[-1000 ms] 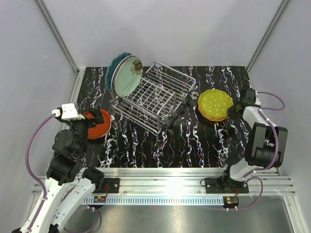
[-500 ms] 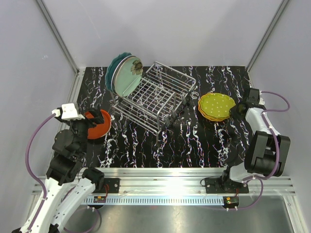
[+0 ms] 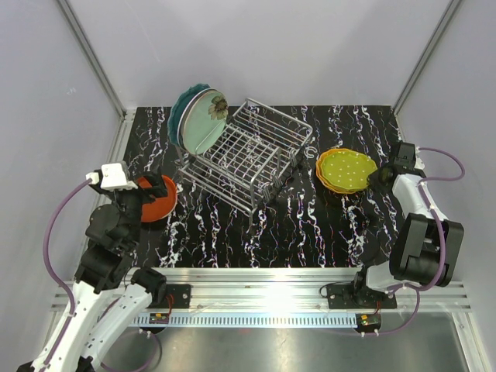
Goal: Load the plates into the dish rack
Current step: Grab a plate with the right arm
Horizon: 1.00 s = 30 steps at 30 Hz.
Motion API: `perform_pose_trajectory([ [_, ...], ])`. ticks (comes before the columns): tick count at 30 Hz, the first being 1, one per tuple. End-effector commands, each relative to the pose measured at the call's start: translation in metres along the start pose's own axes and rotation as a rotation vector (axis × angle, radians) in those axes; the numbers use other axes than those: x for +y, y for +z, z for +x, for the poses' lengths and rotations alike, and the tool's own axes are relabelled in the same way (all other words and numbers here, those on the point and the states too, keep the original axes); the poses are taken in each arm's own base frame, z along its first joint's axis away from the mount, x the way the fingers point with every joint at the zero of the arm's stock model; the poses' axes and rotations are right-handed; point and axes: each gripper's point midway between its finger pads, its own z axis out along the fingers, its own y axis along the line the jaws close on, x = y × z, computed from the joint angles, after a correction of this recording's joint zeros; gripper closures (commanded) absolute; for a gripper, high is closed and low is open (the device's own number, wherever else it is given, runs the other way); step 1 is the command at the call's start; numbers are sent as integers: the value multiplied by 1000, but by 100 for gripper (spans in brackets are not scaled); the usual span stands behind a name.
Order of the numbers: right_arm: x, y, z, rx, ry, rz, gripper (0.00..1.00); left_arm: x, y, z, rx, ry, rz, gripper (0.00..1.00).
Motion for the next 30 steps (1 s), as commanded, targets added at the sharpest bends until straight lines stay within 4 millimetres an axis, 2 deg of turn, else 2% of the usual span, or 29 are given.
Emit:
perform_pose_trajectory([
  [1,0,-8,-8,-32,-3,-15,87,-2,2,-11,-32,-31,-4,1],
  [8,7,-9,-15,-36,0,-26,73,-1,2,-11,-31,-27,-8,1],
  [15,11,-5,-14,-29,6,-40,66,-2,2,-11,-29,-25,-3,1],
  [23,9,6,-8,-9,17,-38,64,-3,3,-8,-21,-18,-1,1],
  [30,14,9,-13,-15,16,-48,62,-3,3,-9,-23,-17,-4,1],
])
